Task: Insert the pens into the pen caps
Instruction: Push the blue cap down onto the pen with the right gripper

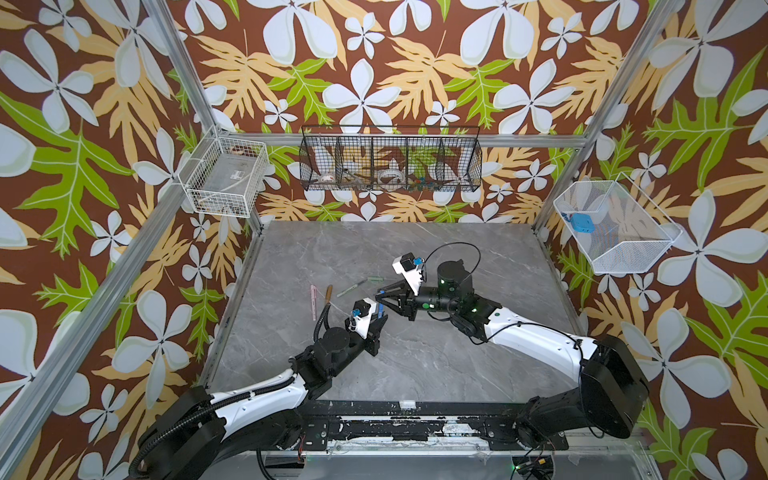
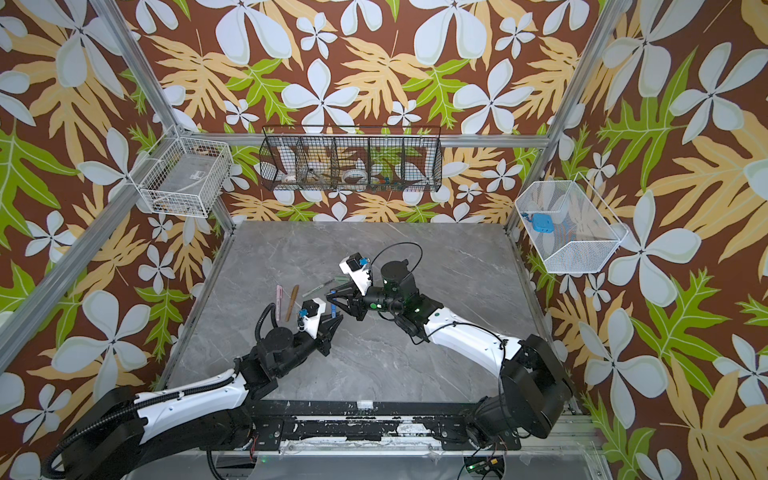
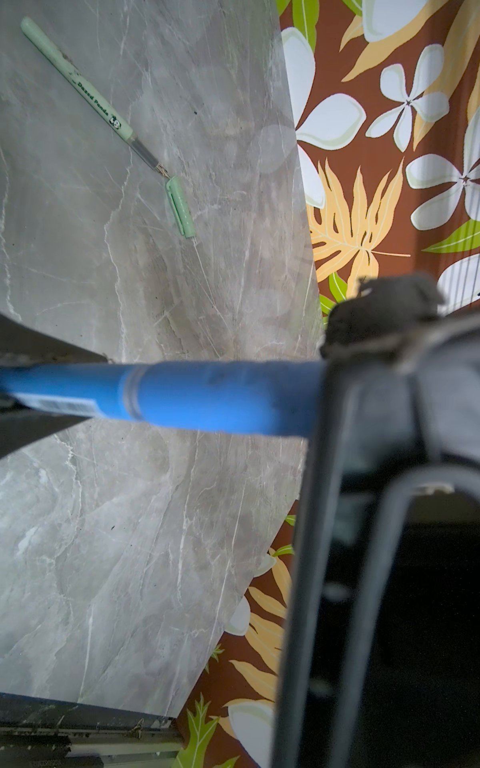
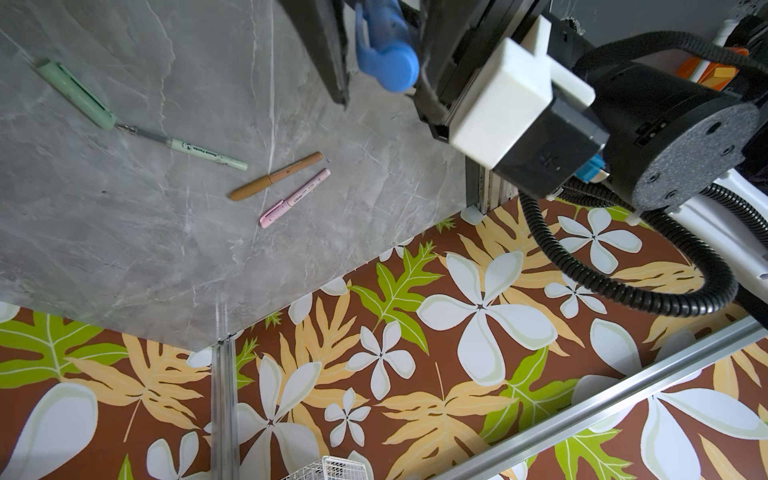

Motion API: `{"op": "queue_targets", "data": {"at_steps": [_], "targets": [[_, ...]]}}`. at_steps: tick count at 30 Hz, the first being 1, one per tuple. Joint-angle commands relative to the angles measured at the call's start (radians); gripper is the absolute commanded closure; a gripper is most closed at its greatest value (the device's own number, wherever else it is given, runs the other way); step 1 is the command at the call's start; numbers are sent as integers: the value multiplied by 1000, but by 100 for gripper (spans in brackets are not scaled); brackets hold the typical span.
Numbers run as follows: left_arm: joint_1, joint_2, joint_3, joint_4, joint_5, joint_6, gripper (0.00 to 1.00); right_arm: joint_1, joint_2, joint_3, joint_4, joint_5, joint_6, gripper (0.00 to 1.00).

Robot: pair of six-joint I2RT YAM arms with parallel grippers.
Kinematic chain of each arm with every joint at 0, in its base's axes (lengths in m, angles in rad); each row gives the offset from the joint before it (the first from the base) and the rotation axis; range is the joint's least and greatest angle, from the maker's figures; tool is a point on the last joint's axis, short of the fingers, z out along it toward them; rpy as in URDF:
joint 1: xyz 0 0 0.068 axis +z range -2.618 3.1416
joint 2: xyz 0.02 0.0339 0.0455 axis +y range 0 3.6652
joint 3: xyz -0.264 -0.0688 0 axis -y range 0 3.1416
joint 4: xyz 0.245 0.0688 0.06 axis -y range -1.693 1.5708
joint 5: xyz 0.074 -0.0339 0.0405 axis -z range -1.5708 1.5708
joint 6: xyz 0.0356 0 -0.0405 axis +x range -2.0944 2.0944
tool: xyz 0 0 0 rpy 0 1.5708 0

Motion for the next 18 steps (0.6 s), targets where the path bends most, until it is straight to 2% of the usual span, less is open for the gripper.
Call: {"op": "queue_targets", "data": {"at_steps": [1, 5, 8, 11, 18], "targets": [[-1, -10, 12, 19, -19, 6, 100, 0, 6, -2, 26, -25, 6, 85], [-2, -42, 43, -16, -49, 5, 100, 0, 21, 9, 8, -46, -1, 96], [-2, -73, 49, -8, -98, -1, 100, -1, 25, 30, -21, -60, -19, 100], [-2, -93, 48, 74, -152, 1, 100, 0, 33, 59, -66, -73, -48, 100], [0, -51, 105, 317, -147, 91, 100, 0, 30, 110, -174, -105, -95, 100]]}}
